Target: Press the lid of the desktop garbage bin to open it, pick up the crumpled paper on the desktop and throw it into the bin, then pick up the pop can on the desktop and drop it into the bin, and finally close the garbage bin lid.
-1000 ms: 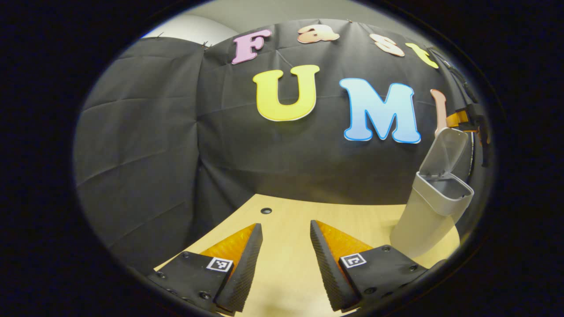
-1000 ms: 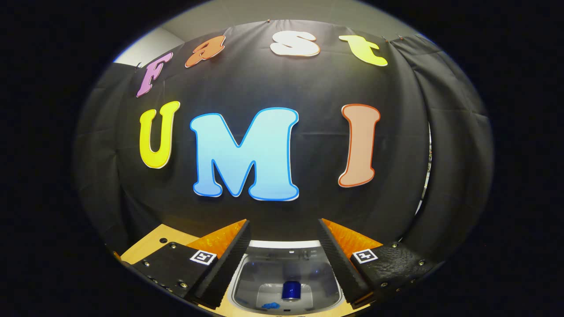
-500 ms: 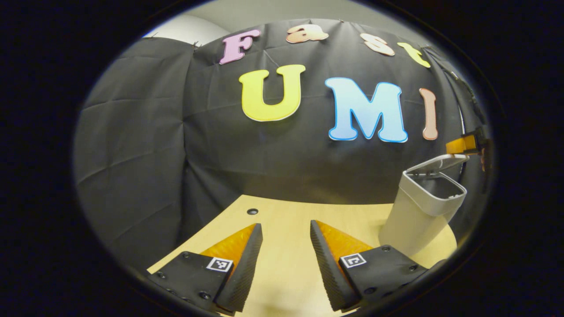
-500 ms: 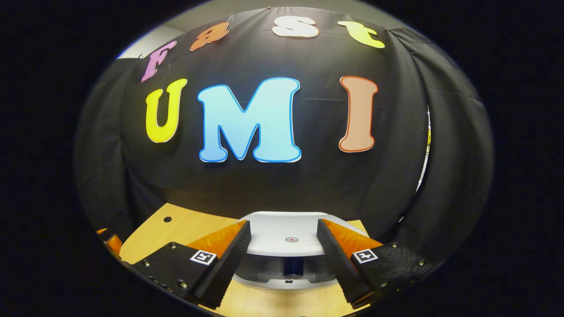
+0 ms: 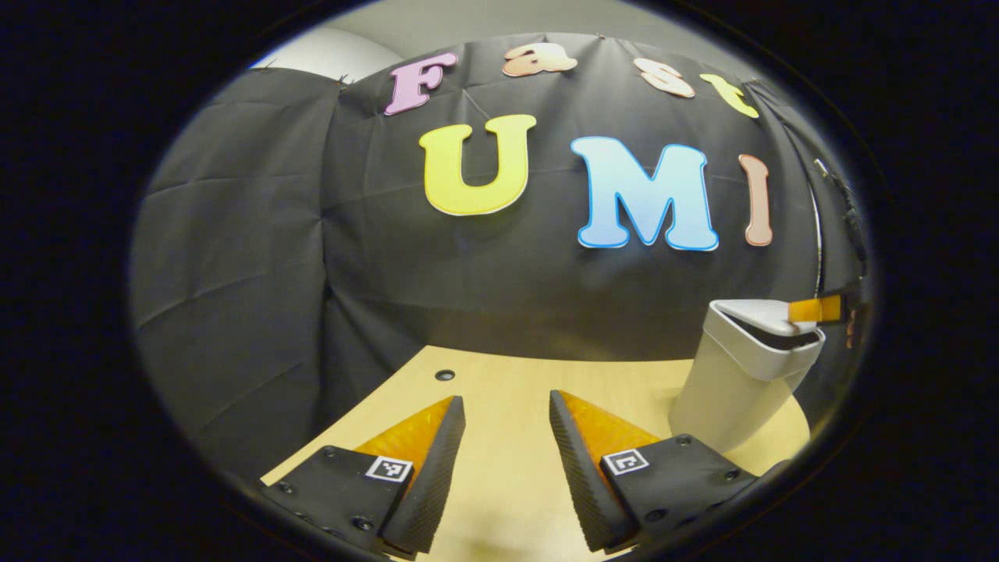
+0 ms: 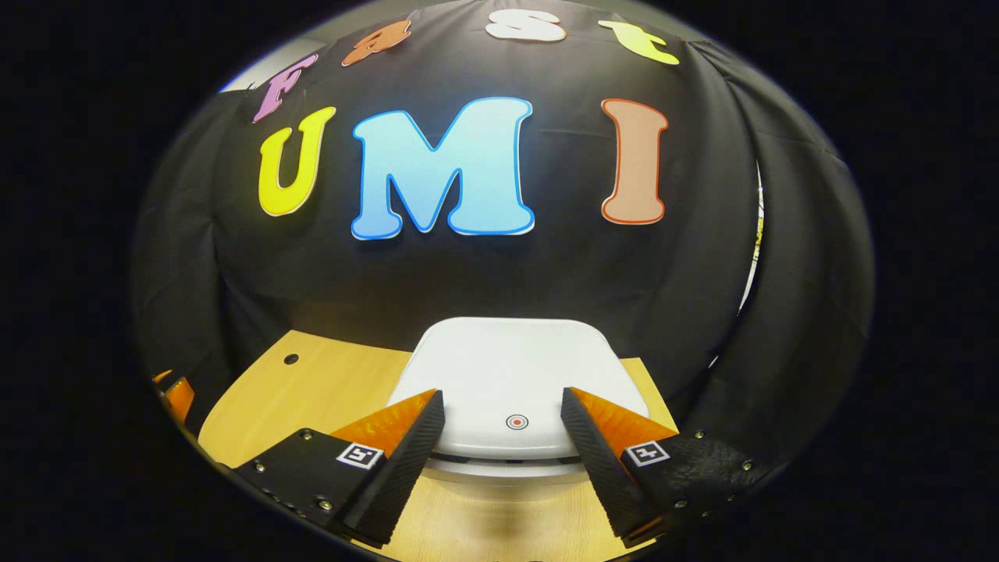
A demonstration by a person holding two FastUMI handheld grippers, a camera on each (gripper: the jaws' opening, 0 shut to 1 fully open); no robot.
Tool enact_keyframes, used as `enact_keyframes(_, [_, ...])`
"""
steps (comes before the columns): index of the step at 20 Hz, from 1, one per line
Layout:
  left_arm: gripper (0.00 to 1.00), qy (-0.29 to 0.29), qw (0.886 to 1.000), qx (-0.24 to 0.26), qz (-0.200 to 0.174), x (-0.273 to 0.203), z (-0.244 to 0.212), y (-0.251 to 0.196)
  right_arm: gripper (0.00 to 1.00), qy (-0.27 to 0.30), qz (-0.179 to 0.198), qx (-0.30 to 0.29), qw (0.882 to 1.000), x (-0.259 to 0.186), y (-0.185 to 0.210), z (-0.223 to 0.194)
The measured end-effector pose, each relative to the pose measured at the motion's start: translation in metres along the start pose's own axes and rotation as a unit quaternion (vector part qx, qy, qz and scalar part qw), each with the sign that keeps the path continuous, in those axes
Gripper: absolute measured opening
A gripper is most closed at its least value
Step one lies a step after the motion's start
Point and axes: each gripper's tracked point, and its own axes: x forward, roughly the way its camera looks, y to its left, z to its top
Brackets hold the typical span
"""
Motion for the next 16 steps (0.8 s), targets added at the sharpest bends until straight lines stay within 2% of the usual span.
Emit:
enact_keyframes(10, [0.74,0.006,1.0,-0.004,0.006,0.002,-0.004,0.006,0.97,-0.013,-0.001,0.005,1.0,0.001,0.0,-0.012])
enact_keyframes(16, [0.74,0.008,1.0,0.0,-0.004,0.005,-0.005,-0.004,0.98,-0.047,-0.007,-0.001,0.999,0.002,0.0,-0.016])
